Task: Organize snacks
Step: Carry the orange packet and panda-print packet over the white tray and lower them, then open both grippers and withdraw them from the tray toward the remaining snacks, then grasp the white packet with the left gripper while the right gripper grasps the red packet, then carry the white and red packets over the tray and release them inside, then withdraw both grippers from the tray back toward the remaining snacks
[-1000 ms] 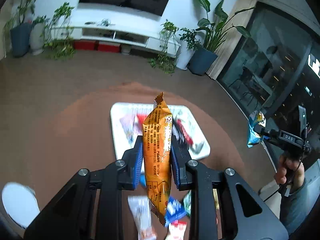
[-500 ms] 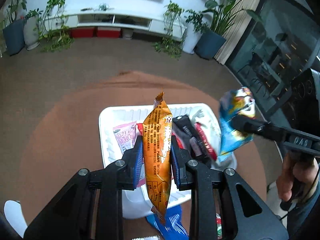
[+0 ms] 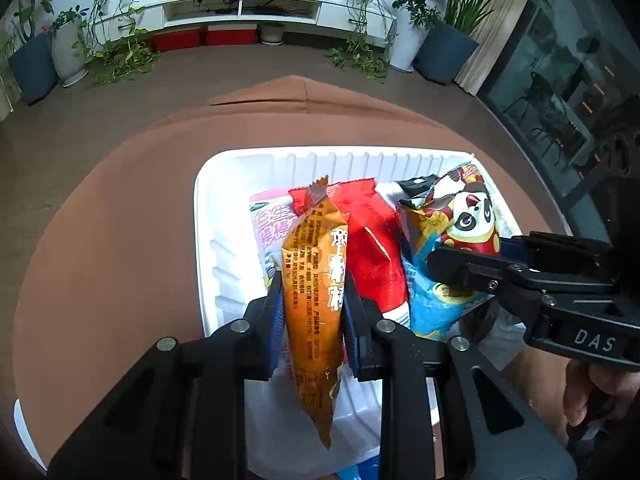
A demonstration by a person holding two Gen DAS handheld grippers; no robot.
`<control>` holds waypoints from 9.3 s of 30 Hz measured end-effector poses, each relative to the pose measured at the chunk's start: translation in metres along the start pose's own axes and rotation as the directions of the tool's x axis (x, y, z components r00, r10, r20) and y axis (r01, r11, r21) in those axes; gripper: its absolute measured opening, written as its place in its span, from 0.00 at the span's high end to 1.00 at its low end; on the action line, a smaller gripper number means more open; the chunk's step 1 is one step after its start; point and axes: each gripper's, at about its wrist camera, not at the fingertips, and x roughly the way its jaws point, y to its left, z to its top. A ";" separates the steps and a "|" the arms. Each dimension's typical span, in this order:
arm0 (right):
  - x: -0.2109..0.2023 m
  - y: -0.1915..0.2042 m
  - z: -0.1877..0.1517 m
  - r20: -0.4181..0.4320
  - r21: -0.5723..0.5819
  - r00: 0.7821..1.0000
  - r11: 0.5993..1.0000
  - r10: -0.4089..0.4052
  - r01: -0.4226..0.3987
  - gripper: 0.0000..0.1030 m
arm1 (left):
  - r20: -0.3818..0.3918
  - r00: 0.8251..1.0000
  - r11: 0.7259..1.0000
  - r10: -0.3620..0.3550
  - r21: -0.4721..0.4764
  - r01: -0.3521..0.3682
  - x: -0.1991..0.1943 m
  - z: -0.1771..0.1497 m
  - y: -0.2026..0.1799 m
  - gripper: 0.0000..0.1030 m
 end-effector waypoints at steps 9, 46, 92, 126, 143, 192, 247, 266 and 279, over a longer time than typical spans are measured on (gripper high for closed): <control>0.011 -0.001 -0.011 -0.004 0.009 1.000 1.000 -0.010 0.010 0.65 | -0.003 1.000 1.000 0.021 0.000 -0.021 0.018 -0.003 -0.001 0.75; -0.084 -0.022 -0.026 0.210 0.201 0.956 0.948 0.206 -0.248 0.00 | 0.147 0.985 0.996 0.087 0.025 -0.091 -0.107 -0.037 -0.023 0.00; -0.167 0.024 -0.301 0.116 0.253 0.990 0.966 -0.078 0.047 0.18 | -0.003 1.000 0.991 0.027 0.134 -0.026 -0.189 -0.238 -0.049 0.00; -0.146 0.037 -0.302 0.074 0.233 0.987 0.965 -0.141 0.120 0.26 | -0.163 0.980 0.963 0.115 0.262 -0.070 -0.123 -0.206 -0.048 0.57; -0.130 0.044 -0.301 0.017 0.215 0.986 0.963 -0.168 0.160 0.26 | -0.132 0.989 0.962 0.072 0.273 -0.034 -0.135 -0.222 -0.051 0.75; -0.136 0.053 -0.290 0.034 0.105 0.984 0.980 -0.173 0.169 0.57 | -0.070 0.993 0.984 -0.095 0.145 0.104 -0.181 -0.255 -0.049 0.75; -0.030 -0.043 -0.035 0.064 0.000 0.981 0.983 -0.182 0.182 0.57 | 0.082 0.993 0.994 -0.083 0.084 0.076 -0.047 -0.031 -0.022 0.75; -0.030 -0.043 -0.041 0.096 -0.002 0.977 0.981 -0.193 0.194 0.46 | 0.087 0.994 0.994 -0.070 0.089 0.062 -0.042 -0.038 -0.034 0.33; -0.079 -0.041 -0.049 0.206 0.053 0.970 0.991 -0.129 0.120 0.17 | 0.144 0.989 0.997 -0.031 0.074 0.021 -0.075 -0.053 -0.043 0.04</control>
